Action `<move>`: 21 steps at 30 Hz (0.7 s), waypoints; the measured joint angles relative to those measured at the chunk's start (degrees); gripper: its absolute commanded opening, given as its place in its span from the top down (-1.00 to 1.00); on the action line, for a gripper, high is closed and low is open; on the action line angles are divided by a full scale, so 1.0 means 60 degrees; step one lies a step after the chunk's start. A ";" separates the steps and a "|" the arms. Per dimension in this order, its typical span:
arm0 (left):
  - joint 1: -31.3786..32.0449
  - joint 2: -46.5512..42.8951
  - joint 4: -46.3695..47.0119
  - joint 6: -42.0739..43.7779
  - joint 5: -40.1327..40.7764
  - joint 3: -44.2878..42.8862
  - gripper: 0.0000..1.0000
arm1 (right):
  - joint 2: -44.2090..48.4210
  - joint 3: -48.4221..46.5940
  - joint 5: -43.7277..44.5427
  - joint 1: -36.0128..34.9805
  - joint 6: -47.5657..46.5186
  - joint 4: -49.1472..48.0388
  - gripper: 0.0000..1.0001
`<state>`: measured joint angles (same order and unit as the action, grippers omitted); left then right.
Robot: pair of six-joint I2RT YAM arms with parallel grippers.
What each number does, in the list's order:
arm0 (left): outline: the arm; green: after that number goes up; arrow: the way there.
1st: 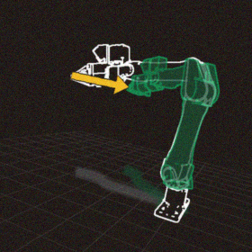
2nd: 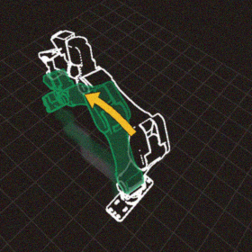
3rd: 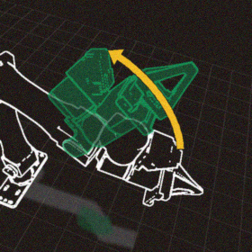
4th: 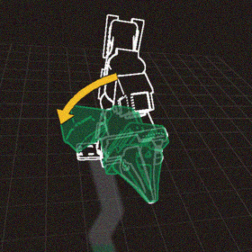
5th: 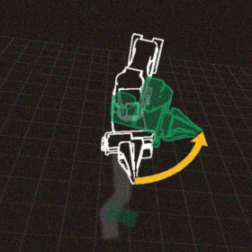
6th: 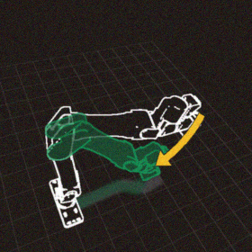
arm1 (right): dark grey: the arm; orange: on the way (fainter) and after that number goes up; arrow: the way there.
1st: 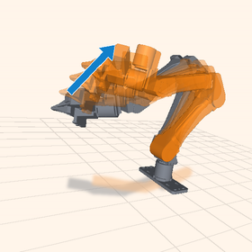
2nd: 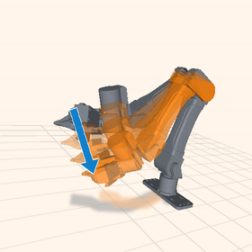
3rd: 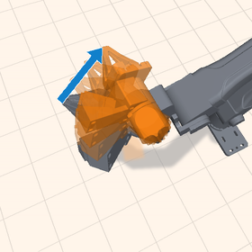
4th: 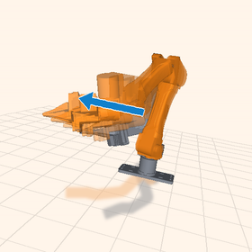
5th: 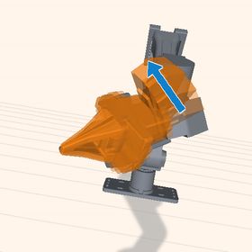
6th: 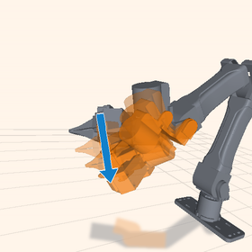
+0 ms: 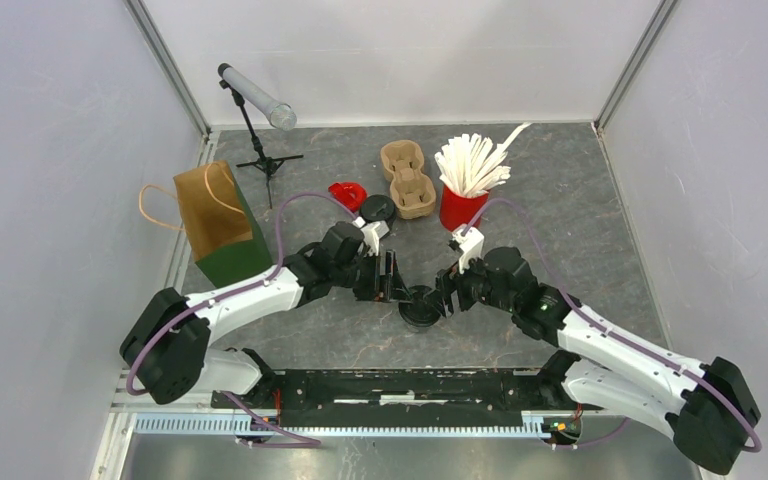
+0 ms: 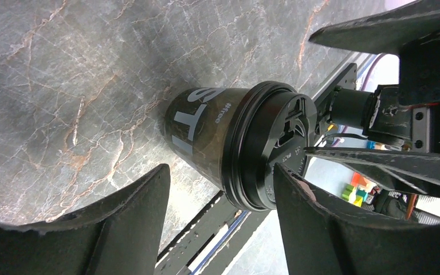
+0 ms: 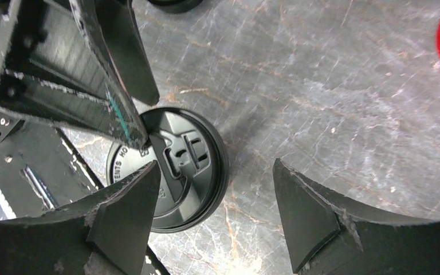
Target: Pack the takeout coffee
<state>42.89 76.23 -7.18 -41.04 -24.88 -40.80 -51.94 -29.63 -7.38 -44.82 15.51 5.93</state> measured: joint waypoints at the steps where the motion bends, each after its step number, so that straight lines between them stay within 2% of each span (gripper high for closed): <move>1: 0.0004 0.0000 0.0004 0.0004 0.0058 0.0011 -0.41 | -0.0007 0.0131 -0.0106 0.0000 0.0029 -0.0124 -0.56; 4: 0.0007 0.0000 0.0025 0.0087 0.0131 0.0138 -0.26 | -0.0033 0.0612 -0.0364 0.0000 0.0175 -0.0430 -0.55; 15: 0.0011 -0.0022 0.1198 0.0073 -0.0168 0.0641 -0.02 | 0.0266 0.1515 -0.0688 0.0189 0.0656 -0.1683 -0.50; 18: 0.0026 -0.0055 0.1479 0.0069 -0.0204 0.0776 -0.03 | 0.0364 0.1719 -0.0692 0.0229 0.0703 -0.1949 -0.50; 21: 0.0036 -0.0127 0.1807 0.0004 -0.0204 0.0980 -0.35 | 0.0459 0.1967 -0.0707 0.0233 0.0790 -0.2295 -0.49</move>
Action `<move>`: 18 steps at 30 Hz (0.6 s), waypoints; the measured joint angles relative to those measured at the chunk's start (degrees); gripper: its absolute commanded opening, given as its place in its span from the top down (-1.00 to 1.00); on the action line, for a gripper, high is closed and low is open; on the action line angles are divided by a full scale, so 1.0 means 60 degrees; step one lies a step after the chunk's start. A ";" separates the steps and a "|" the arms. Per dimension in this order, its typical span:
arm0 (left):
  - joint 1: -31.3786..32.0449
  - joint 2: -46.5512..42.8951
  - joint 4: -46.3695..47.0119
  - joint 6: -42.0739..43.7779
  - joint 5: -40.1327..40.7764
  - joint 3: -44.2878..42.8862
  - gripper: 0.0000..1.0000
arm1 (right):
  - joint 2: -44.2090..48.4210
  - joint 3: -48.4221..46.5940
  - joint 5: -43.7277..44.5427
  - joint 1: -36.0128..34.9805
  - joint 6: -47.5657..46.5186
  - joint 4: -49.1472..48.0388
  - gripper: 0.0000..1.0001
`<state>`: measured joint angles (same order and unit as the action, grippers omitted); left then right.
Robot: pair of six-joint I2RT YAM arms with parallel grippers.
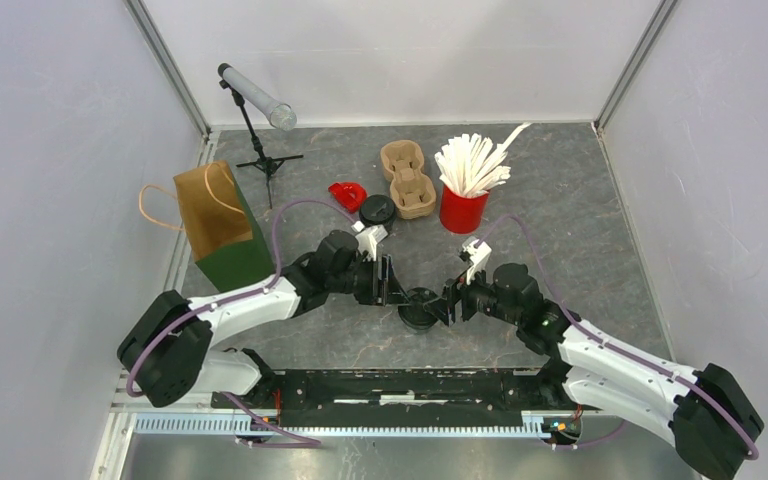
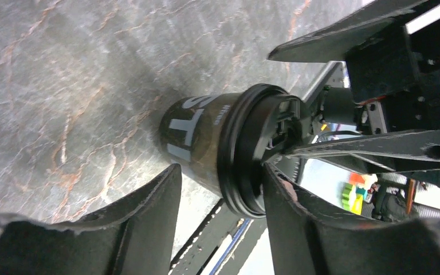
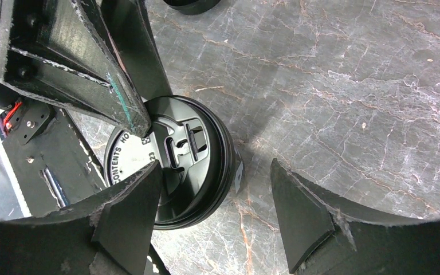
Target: Pack the takeout coffee
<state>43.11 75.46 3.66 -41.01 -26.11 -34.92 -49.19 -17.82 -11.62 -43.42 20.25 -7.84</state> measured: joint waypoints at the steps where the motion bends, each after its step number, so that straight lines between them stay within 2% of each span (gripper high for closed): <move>1: -0.0004 -0.0029 0.0069 -0.0044 0.0025 0.0080 -0.43 | 0.0036 0.0080 -0.0015 0.0000 0.0036 -0.0120 -0.48; 18: 0.0200 -0.0849 0.0350 -0.1792 -0.0248 0.1137 -0.57 | 0.0299 0.0601 -0.0073 0.0007 0.0484 -0.0834 -0.44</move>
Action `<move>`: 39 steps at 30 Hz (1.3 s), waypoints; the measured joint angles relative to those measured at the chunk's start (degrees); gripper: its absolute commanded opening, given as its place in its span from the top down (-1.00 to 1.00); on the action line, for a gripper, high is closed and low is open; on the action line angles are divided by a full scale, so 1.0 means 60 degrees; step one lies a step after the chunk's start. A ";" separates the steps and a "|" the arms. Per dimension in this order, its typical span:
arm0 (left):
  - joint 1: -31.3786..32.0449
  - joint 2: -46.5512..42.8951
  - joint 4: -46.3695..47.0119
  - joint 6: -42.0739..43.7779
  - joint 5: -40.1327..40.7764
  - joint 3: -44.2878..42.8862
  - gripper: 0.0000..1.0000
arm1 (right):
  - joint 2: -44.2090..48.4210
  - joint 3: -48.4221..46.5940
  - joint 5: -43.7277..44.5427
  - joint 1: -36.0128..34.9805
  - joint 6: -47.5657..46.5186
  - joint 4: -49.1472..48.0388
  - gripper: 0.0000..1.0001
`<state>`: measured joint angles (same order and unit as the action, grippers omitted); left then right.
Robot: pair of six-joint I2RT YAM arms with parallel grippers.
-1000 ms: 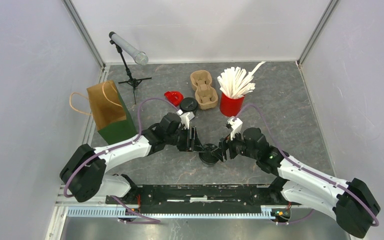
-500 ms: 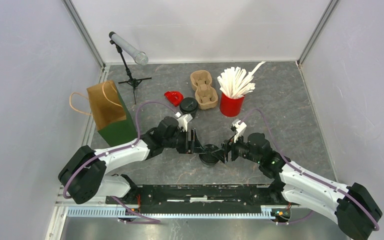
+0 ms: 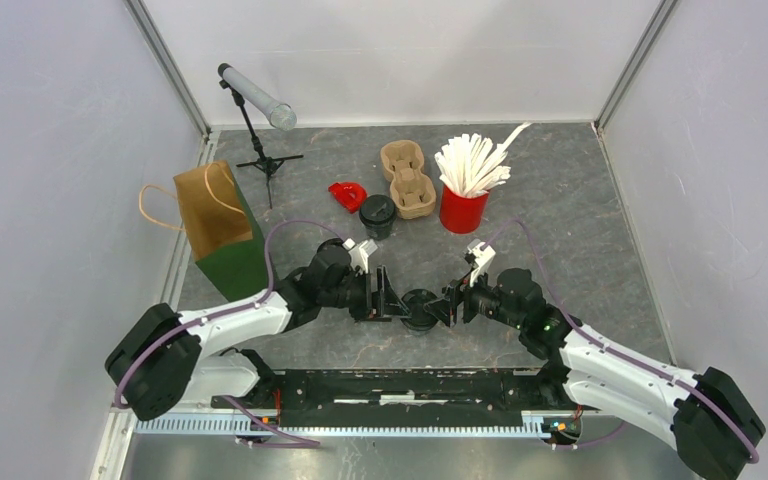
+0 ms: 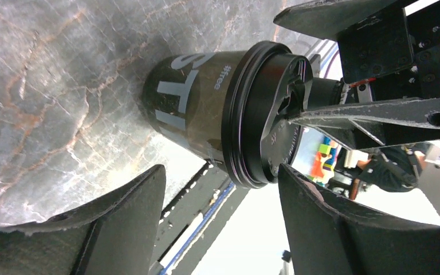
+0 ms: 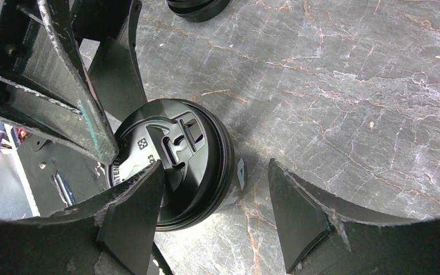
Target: Pack the takeout coffee
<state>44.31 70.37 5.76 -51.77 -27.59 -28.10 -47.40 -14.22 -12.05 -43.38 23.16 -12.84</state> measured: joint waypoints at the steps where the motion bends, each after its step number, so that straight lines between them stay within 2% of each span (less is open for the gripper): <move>1: 0.0026 -0.0051 0.0084 -0.0124 -0.0004 0.0080 -0.57 | 0.0018 0.0007 0.0004 0.0000 0.0004 0.0004 -0.44; 9: 0.0237 -0.0208 0.1158 -0.1326 0.0055 0.0583 -0.51 | 0.0113 0.0120 -0.0004 0.0000 0.0036 -0.0076 -0.44; 18: 0.0277 0.0189 0.2106 -0.1865 0.0113 0.0692 -0.24 | 0.0058 0.0270 -0.0153 0.0004 0.0178 -0.0357 -0.43; 26: 0.0408 0.0204 0.2346 -0.2266 0.0248 0.1009 -0.14 | 0.0051 0.0390 -0.0160 0.0011 0.0266 -0.0565 -0.43; 33: 0.0452 0.0397 0.2889 -0.2612 0.0277 0.1144 0.18 | 0.0051 0.0565 -0.0157 0.0007 0.0415 -0.0794 -0.42; 39: 0.0470 0.0495 0.3344 -0.2739 0.0288 0.1300 0.30 | 0.0109 0.0816 -0.0153 0.0047 0.0601 -0.1155 -0.42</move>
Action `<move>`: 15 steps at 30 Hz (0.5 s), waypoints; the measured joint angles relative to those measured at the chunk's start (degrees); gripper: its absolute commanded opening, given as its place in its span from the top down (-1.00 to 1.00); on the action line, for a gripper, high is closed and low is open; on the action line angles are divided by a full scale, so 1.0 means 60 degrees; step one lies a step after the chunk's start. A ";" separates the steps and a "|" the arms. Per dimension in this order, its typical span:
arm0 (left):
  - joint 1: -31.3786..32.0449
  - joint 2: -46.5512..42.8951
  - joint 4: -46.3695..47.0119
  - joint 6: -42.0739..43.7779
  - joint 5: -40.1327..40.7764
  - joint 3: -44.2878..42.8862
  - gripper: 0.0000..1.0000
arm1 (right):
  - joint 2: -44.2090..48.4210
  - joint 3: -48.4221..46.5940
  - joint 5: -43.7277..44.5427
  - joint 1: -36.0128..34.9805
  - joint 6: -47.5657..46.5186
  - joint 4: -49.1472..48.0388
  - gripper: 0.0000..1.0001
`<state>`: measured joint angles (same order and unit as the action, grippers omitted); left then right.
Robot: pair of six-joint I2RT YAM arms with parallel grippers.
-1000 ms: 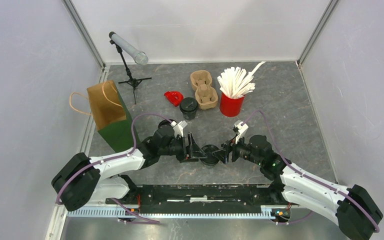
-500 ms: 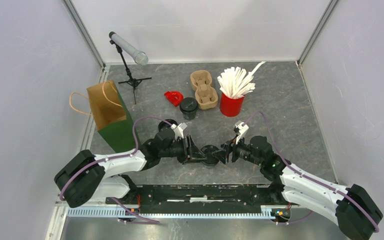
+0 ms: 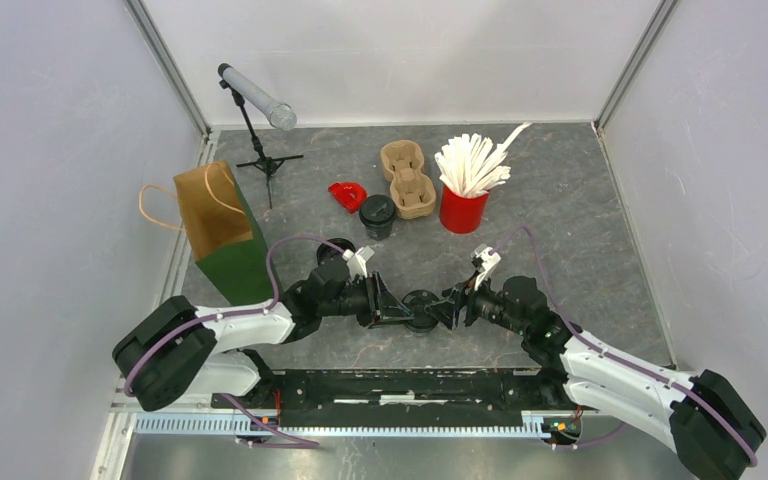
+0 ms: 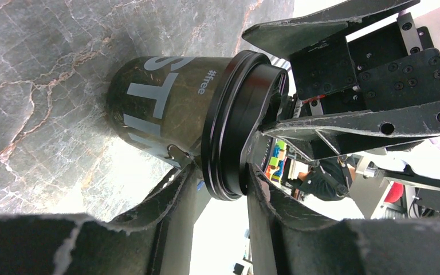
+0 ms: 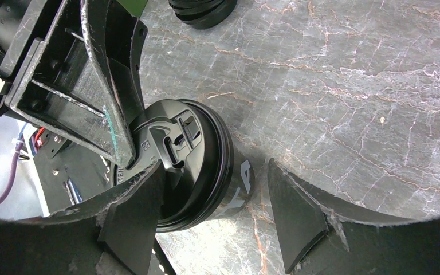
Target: Pack the takeout coffee
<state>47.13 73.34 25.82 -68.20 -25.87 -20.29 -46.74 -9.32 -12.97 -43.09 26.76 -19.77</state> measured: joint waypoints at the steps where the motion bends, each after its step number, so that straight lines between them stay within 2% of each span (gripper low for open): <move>1: 0.0000 0.0000 -0.0007 0.0004 0.0015 0.0000 0.30 | 0.0011 0.0033 0.0004 0.0004 0.0007 -0.0040 -0.42; 9: 0.0127 -0.0393 -0.0809 0.0080 0.0525 -0.0138 0.28 | 0.0058 0.0266 -0.0011 0.0004 0.0164 -0.0408 -0.42; 11: 0.0142 -0.0412 -0.0885 0.0087 0.0550 -0.0171 0.05 | 0.0066 0.0277 -0.0022 0.0004 0.0178 -0.0426 -0.42; 15: 0.0142 -0.0412 -0.1341 0.0211 0.0554 -0.0390 -0.23 | 0.0098 0.0262 -0.0015 0.0011 0.0168 -0.0393 -0.42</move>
<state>47.99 70.87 17.78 -66.94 -22.55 -22.63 -46.15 -7.75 -13.06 -43.03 27.77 -22.13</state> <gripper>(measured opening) 0.526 0.713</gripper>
